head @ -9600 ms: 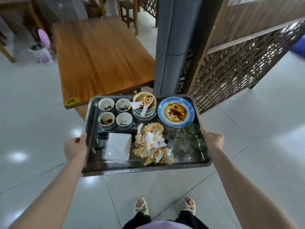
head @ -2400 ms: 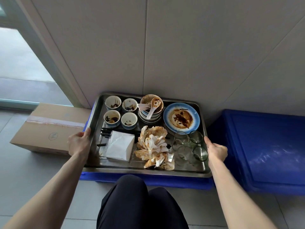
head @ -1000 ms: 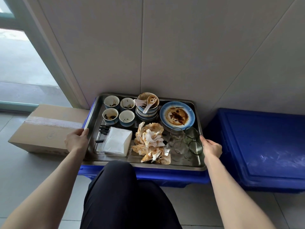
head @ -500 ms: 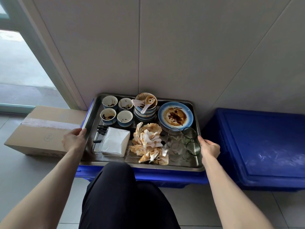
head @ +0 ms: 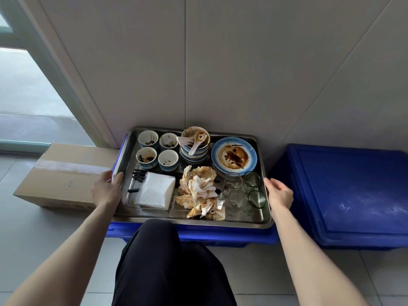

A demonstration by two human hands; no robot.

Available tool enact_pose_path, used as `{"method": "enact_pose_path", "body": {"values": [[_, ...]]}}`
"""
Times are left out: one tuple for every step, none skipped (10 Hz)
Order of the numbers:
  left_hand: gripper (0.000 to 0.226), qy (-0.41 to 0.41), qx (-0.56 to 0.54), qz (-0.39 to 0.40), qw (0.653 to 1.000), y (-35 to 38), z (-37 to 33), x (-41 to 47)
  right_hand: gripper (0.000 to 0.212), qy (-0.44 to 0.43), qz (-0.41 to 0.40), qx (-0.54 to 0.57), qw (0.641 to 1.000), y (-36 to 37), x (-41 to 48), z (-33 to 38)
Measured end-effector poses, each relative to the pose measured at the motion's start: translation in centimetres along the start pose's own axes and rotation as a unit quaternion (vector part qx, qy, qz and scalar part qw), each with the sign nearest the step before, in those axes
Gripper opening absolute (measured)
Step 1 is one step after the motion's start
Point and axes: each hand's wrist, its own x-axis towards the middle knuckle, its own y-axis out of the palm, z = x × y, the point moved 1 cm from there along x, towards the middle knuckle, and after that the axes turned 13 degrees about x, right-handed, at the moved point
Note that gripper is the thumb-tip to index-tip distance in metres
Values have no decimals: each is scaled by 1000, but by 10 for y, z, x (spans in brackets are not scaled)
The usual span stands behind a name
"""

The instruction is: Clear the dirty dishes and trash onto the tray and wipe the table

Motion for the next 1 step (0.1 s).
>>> {"method": "enact_pose_path", "body": {"values": [[46, 8, 11, 17, 1000, -15, -18, -17, 36, -11, 3, -9, 1000, 3, -20, 27]]}}
